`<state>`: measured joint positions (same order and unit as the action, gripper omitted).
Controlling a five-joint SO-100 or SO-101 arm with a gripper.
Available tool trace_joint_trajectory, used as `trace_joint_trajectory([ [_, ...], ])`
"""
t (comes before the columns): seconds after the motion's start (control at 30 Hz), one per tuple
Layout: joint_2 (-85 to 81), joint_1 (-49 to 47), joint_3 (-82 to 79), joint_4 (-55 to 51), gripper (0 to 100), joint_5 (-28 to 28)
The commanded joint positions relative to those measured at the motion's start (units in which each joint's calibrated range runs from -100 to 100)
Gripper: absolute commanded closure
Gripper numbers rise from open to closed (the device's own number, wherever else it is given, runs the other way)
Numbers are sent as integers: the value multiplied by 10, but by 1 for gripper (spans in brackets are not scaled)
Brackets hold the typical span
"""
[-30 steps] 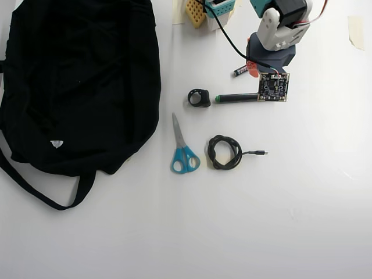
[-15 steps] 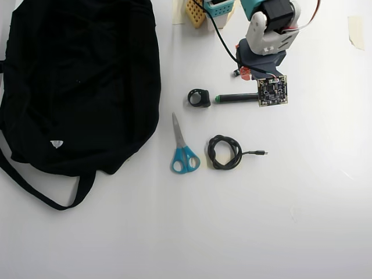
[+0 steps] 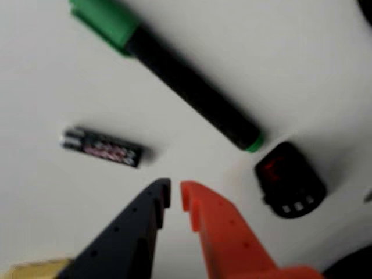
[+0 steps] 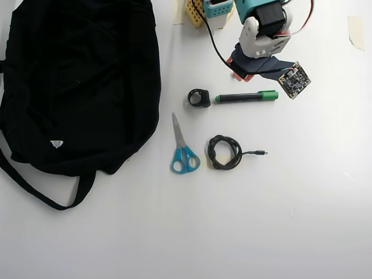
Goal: Put the green marker into the black bag
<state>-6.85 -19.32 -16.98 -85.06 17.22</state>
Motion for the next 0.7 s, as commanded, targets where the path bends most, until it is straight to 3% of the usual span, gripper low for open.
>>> trace_joint_trajectory([
  [0.0,-4,-3,13,8,98,40],
  [0.33,-14,-9,15,11,98,109],
  [0.53,-6,-3,14,87,97,172],
  [0.67,-5,-2,7,97,97,179],
])
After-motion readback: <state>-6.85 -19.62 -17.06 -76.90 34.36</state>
